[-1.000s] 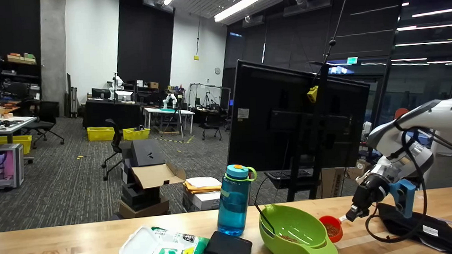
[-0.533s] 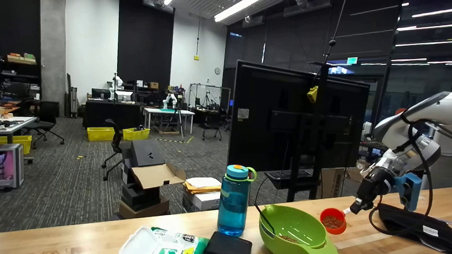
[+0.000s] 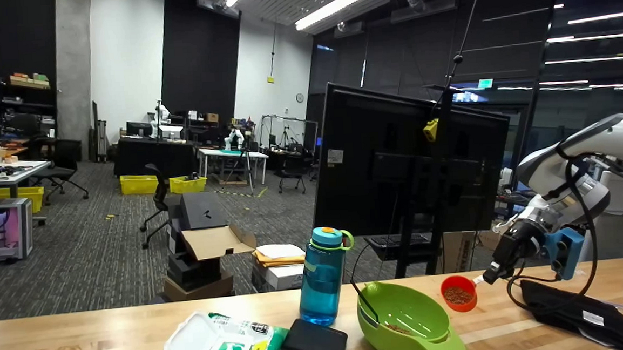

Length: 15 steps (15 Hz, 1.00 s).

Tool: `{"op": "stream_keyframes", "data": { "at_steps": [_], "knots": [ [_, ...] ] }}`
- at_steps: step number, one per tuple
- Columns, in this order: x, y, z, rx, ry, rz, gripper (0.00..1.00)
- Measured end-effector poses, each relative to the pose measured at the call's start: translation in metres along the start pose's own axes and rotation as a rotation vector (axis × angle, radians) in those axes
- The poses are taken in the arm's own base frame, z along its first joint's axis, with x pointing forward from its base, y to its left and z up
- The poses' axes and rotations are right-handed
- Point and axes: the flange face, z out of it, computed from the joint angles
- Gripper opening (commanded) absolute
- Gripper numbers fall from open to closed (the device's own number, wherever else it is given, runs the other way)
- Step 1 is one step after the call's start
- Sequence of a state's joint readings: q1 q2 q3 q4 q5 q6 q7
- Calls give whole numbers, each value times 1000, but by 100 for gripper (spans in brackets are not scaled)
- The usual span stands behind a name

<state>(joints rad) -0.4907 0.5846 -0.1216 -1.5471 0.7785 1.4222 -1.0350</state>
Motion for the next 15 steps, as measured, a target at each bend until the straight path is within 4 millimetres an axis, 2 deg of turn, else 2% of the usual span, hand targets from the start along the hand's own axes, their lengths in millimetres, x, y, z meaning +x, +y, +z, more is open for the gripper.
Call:
{"op": "stream_keyframes", "data": {
  "at_steps": [7,15],
  "knots": [
    [22,-23,23,11,-44,-47,2],
    [40,-48,35,9,-69,-93,2]
  ]
}}
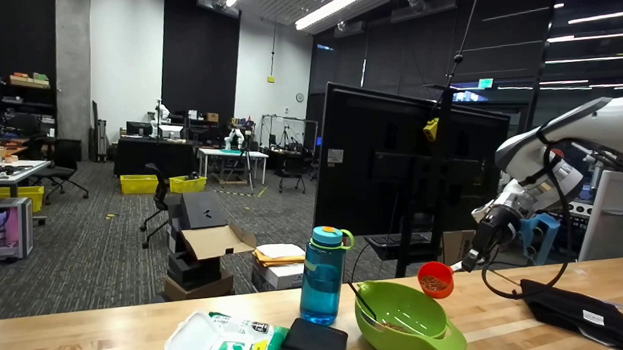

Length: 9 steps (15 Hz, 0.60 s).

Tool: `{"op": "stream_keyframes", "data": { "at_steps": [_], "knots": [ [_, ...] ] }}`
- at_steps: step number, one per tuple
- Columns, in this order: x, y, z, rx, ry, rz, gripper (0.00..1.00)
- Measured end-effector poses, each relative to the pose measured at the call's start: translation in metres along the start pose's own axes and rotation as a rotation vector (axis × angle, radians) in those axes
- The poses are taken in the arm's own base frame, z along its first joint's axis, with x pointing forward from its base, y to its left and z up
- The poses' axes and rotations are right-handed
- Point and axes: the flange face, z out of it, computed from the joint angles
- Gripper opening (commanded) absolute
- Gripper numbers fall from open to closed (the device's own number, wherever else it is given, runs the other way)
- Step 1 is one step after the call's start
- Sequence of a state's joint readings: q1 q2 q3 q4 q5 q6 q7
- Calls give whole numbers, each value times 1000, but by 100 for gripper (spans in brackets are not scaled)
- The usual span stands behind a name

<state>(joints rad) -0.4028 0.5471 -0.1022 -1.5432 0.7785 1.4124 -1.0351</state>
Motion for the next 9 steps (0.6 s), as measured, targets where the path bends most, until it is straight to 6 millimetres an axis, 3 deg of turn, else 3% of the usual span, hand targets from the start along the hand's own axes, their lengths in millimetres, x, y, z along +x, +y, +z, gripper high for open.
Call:
{"op": "stream_keyframes", "data": {
  "at_steps": [9],
  "knots": [
    [13,-11,19,1,-55,-23,2]
  ]
}}
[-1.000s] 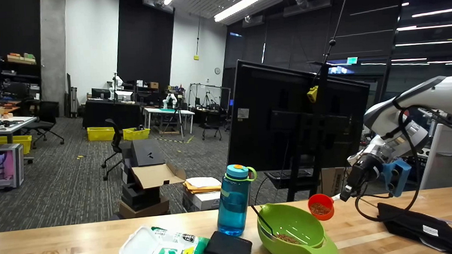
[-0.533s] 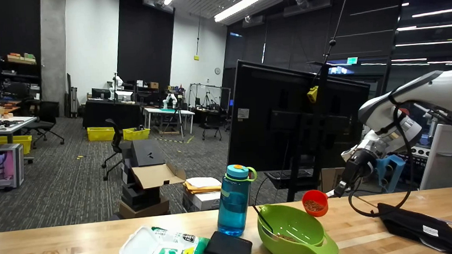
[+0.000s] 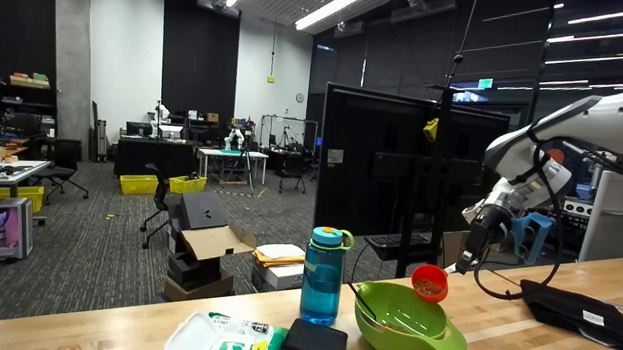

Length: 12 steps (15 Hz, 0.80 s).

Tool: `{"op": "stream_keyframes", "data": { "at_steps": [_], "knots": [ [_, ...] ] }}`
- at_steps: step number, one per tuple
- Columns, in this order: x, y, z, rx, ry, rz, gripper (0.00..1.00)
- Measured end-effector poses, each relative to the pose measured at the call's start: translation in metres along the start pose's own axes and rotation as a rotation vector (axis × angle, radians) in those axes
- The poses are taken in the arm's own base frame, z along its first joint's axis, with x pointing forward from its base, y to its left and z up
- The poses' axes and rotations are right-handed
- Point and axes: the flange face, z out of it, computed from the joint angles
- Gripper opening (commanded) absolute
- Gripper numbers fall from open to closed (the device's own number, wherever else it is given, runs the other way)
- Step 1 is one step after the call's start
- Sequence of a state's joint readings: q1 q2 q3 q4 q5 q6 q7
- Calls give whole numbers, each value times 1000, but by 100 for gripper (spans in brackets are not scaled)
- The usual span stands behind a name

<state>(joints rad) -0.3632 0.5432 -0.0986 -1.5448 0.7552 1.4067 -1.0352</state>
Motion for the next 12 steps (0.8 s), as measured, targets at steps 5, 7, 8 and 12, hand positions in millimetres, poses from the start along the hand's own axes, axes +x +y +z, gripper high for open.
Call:
{"op": "stream_keyframes", "data": {
  "at_steps": [5,7,8,12],
  "knots": [
    [6,-12,8,-34,-72,-18,2],
    [9,-19,13,-47,-102,-28,2],
    [11,-23,16,-52,-117,-35,2],
    [21,-36,31,-66,-173,-62,2]
  ]
}}
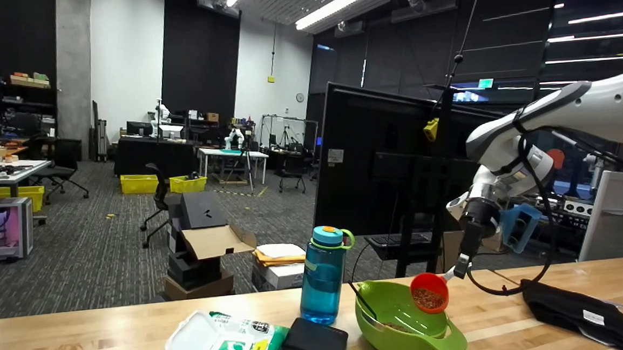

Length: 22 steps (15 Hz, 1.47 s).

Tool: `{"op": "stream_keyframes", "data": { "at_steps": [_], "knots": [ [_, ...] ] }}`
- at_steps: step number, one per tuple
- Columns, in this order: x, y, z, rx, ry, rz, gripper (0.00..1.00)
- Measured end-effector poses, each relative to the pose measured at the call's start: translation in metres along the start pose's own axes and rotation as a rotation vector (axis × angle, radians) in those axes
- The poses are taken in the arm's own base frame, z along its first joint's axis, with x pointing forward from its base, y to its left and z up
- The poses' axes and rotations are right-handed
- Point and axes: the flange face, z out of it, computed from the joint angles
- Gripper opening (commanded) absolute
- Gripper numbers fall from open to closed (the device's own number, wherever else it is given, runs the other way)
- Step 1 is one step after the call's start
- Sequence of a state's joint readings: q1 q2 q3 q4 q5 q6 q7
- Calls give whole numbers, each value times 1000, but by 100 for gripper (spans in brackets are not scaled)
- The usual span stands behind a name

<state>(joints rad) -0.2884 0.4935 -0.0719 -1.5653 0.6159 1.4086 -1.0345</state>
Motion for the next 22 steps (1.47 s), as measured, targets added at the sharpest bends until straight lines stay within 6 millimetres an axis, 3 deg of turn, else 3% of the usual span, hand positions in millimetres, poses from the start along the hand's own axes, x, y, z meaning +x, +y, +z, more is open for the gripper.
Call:
{"op": "stream_keyframes", "data": {
  "at_steps": [9,22],
  "knots": [
    [19,-8,15,-73,-85,-37,2],
    [69,-34,33,-268,-165,-150,2]
  ]
}}
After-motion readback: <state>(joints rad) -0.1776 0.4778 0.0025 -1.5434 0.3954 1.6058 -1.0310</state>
